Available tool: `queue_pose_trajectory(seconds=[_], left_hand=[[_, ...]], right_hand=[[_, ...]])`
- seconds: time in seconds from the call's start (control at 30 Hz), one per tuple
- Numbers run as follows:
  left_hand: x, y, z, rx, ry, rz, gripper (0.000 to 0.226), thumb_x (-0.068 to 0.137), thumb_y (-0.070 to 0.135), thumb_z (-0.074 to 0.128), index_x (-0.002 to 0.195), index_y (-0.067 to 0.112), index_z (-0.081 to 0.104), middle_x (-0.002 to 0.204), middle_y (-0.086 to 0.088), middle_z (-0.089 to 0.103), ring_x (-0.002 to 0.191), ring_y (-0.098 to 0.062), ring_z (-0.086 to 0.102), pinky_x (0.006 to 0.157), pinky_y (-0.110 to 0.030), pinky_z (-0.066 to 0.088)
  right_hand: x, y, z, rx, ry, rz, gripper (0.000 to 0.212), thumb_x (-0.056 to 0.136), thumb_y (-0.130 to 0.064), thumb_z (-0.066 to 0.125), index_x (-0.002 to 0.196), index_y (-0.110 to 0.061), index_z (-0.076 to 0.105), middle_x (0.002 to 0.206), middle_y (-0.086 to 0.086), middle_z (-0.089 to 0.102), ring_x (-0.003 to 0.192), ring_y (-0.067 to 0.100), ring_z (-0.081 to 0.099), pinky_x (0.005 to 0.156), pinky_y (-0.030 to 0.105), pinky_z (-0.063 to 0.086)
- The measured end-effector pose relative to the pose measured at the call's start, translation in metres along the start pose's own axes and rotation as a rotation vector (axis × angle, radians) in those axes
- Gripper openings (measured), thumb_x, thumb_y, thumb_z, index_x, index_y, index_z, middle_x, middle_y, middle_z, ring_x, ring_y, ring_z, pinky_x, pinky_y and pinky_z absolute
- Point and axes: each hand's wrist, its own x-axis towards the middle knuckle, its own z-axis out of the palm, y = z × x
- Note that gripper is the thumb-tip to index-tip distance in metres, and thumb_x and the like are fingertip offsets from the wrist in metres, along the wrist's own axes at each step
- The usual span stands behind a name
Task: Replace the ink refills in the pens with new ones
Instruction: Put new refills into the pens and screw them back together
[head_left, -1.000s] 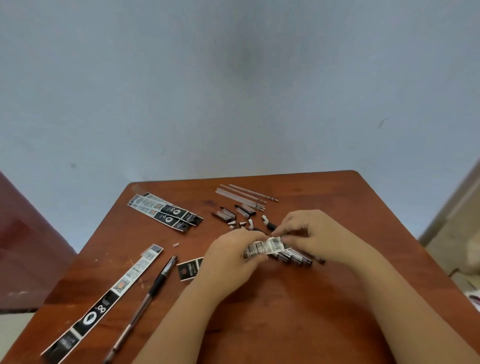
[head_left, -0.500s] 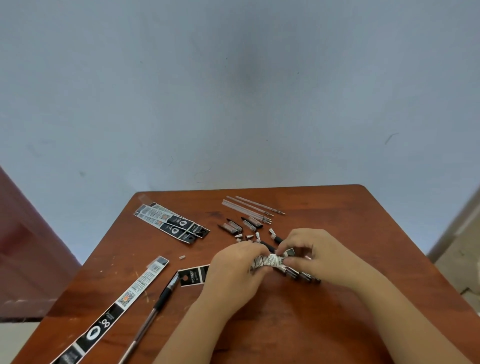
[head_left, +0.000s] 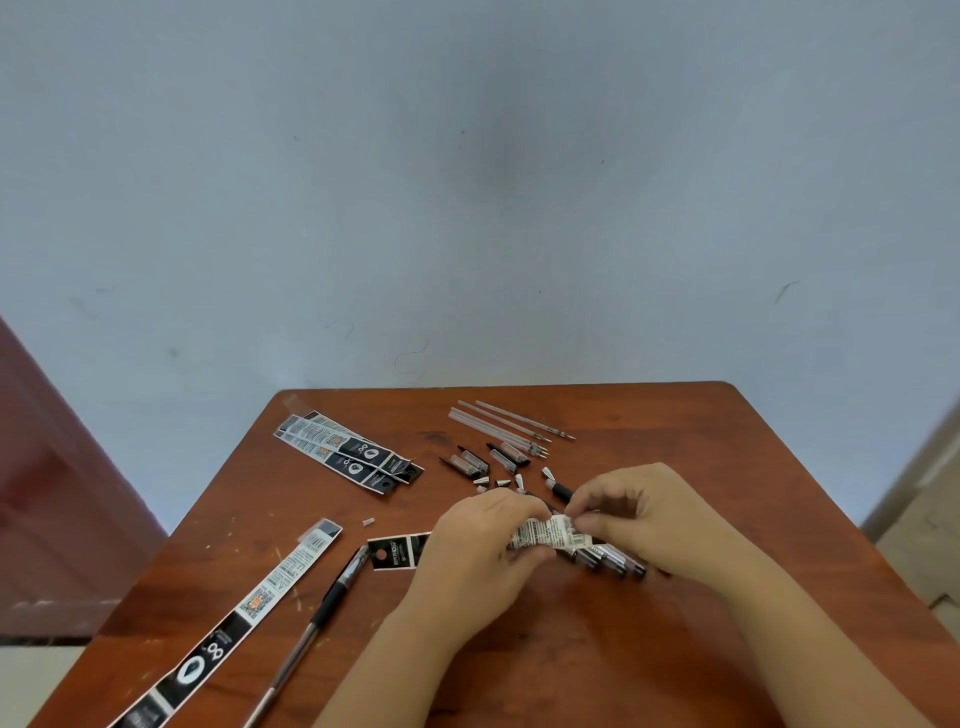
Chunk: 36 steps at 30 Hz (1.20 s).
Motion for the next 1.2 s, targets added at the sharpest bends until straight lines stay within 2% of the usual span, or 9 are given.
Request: queue_pose_trajectory(seconds=[0.13,0.3,0.47,0.63,0.77,0.9,1.03,1.1,1.2], left_hand=[[0.0,0.0,0.0,-0.04,-0.014,-0.013,0.032,0.067,0.042,0.056,0.089,0.019,0.063,0.081,0.002,0.068,0.084,-0.006,0.052,0.075,-0.019,0.041],[0.001,0.001,-0.004,-0.073,0.016,-0.059,0.034,0.07,0.031,0.061,0.097,0.011,0.069,0.093,0.0,0.07,0.095,-0.005,0.052,0.081,-0.018,0.042],[0.001,0.004,-0.005,-0.07,0.003,-0.09,0.032,0.074,0.03,0.064,0.1,0.012,0.068,0.098,0.0,0.069,0.094,-0.005,0.054,0.084,-0.018,0.04],[0.001,0.003,-0.006,-0.024,0.004,-0.089,0.027,0.08,0.024,0.066,0.105,0.014,0.065,0.102,0.002,0.066,0.098,-0.009,0.056,0.084,-0.016,0.037],[0.001,0.0,-0.004,0.036,-0.01,-0.062,0.028,0.07,0.029,0.062,0.093,0.014,0.069,0.087,0.003,0.069,0.089,-0.005,0.052,0.074,-0.015,0.041],[0.002,-0.002,-0.006,0.054,-0.026,-0.051,0.019,0.066,0.024,0.066,0.083,0.016,0.069,0.075,0.005,0.068,0.081,-0.006,0.053,0.067,-0.008,0.038],[0.003,-0.005,-0.011,0.051,0.058,-0.082,0.021,0.078,0.019,0.068,0.099,0.014,0.068,0.094,0.005,0.068,0.086,0.001,0.052,0.078,-0.009,0.034],[0.003,-0.006,-0.012,0.053,0.076,-0.079,0.023,0.08,0.019,0.067,0.102,0.014,0.067,0.098,0.005,0.067,0.089,-0.001,0.052,0.08,-0.011,0.034],[0.003,-0.006,-0.012,0.085,0.022,-0.099,0.019,0.071,0.022,0.067,0.089,0.017,0.07,0.084,0.006,0.07,0.078,-0.007,0.062,0.07,-0.012,0.039]], right_hand=[[0.002,0.005,0.005,-0.083,0.019,-0.065,0.014,0.077,0.0,0.063,0.077,-0.011,0.071,0.066,-0.019,0.058,0.07,-0.012,0.056,0.064,0.005,0.041],[0.003,0.01,0.009,-0.12,0.014,-0.177,0.038,0.081,-0.005,0.055,0.067,-0.039,0.048,0.073,-0.022,0.054,0.082,-0.006,0.052,0.067,0.008,0.04],[0.003,0.011,0.01,-0.141,-0.007,-0.192,0.042,0.081,-0.002,0.056,0.068,-0.04,0.045,0.075,-0.02,0.052,0.082,-0.004,0.051,0.067,0.008,0.039],[0.002,0.01,0.011,-0.171,-0.006,-0.181,0.037,0.079,-0.011,0.062,0.068,-0.041,0.044,0.078,-0.017,0.053,0.076,0.011,0.052,0.067,0.017,0.04],[0.004,0.011,0.015,-0.208,0.023,-0.198,0.038,0.081,-0.009,0.058,0.067,-0.039,0.041,0.076,-0.017,0.049,0.076,0.007,0.049,0.067,0.01,0.037],[0.004,0.012,0.017,-0.156,0.039,-0.238,0.024,0.078,-0.019,0.048,0.066,-0.037,0.038,0.086,-0.014,0.048,0.08,0.004,0.047,0.069,0.007,0.037],[0.001,0.016,0.008,-0.057,0.073,-0.257,0.006,0.074,-0.035,0.042,0.069,-0.033,0.043,0.104,-0.015,0.047,0.095,0.002,0.048,0.081,0.008,0.041],[0.001,0.018,0.003,-0.073,0.071,-0.253,0.01,0.071,-0.041,0.04,0.068,-0.032,0.045,0.105,-0.016,0.049,0.097,0.002,0.049,0.082,0.011,0.042],[0.004,0.018,0.004,-0.205,0.057,-0.224,0.026,0.069,-0.054,0.037,0.065,-0.03,0.045,0.093,-0.017,0.051,0.087,0.0,0.05,0.076,0.014,0.043]])
